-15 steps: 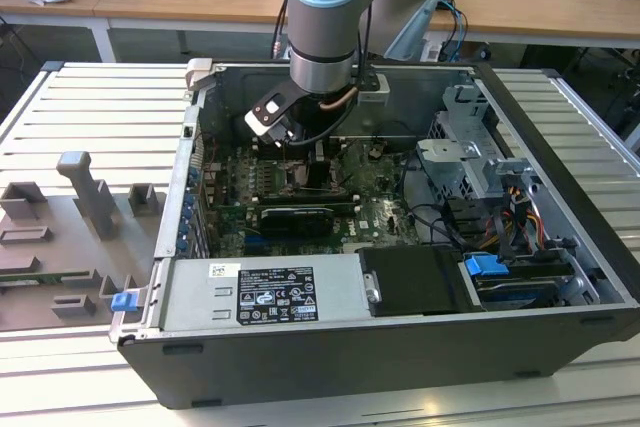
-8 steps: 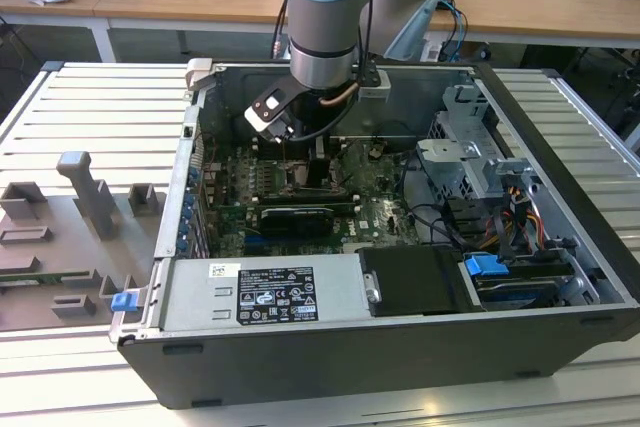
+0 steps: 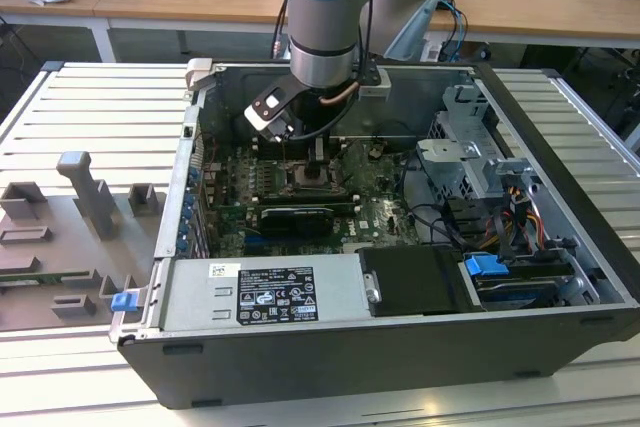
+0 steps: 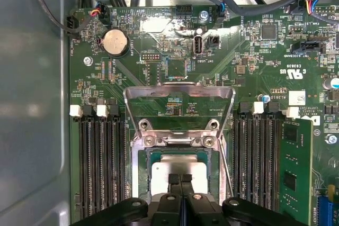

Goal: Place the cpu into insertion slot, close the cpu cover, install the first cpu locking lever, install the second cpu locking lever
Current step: 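Place the cpu into insertion slot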

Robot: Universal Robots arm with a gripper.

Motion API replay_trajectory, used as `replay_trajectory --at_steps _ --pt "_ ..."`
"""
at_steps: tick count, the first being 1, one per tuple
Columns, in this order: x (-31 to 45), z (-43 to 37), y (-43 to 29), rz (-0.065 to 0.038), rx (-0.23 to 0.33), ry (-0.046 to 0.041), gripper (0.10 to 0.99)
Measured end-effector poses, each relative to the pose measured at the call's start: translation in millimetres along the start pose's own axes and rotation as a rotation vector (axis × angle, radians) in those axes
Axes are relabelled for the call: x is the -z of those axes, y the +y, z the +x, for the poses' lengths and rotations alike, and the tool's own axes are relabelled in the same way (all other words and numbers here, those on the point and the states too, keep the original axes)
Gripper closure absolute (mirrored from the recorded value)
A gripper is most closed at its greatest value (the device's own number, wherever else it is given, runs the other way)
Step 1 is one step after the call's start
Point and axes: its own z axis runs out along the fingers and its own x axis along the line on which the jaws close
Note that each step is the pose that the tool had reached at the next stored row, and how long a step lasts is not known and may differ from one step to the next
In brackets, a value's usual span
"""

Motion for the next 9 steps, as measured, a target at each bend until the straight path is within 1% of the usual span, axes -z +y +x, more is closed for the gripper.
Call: replay_trajectory --at_steps 9 --pt "0.7 0.0 0.0 0.000 0.000 -0.0001 0.980"
